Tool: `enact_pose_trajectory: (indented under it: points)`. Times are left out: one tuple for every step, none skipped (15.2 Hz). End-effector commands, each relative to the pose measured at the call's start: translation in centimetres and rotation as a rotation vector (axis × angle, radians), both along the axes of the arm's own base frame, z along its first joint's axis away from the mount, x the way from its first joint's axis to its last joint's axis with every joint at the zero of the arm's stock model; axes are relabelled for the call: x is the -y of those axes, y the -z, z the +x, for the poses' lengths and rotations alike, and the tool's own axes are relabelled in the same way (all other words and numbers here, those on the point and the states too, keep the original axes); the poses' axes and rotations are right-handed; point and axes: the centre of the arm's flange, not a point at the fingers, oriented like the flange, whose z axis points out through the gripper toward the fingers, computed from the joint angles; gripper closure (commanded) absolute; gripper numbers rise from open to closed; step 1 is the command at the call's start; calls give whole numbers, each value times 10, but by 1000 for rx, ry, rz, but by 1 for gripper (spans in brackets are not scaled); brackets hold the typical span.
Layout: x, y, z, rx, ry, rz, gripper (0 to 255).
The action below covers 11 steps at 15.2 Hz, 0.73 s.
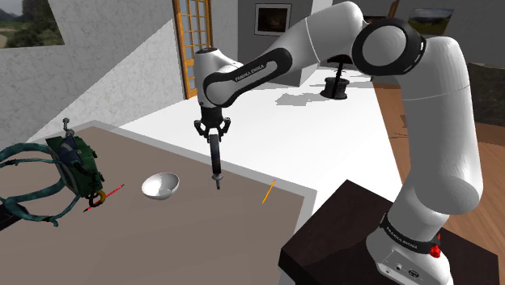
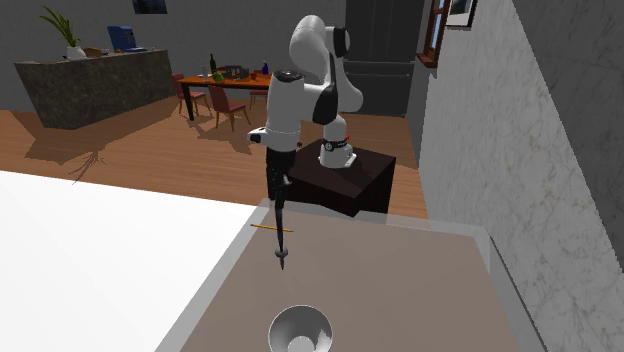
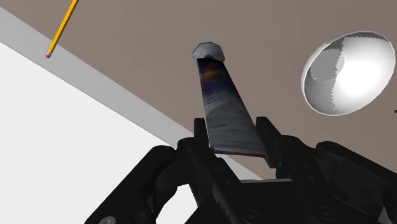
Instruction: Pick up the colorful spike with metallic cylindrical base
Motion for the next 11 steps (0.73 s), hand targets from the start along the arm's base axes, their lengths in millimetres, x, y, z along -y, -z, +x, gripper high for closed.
enact_pose_trajectory:
  points:
    - [1, -11, 0, 0, 0, 0, 255]
    - [1, -16, 0, 0, 0, 0, 255]
    - [1, -21, 0, 0, 0, 0, 255]
    - [1, -27, 0, 0, 0, 0, 255]
    - [1, -32, 0, 0, 0, 0, 255]
    - [1, -37, 0, 0, 0, 0, 255]
    - [1, -43, 0, 0, 0, 0, 255]
    - [1, -48, 0, 0, 0, 0, 255]
    - [1, -53, 0, 0, 0, 0, 255]
    - [1, -54, 0, 0, 0, 0, 255]
    - [1, -54, 0, 0, 0, 0, 255]
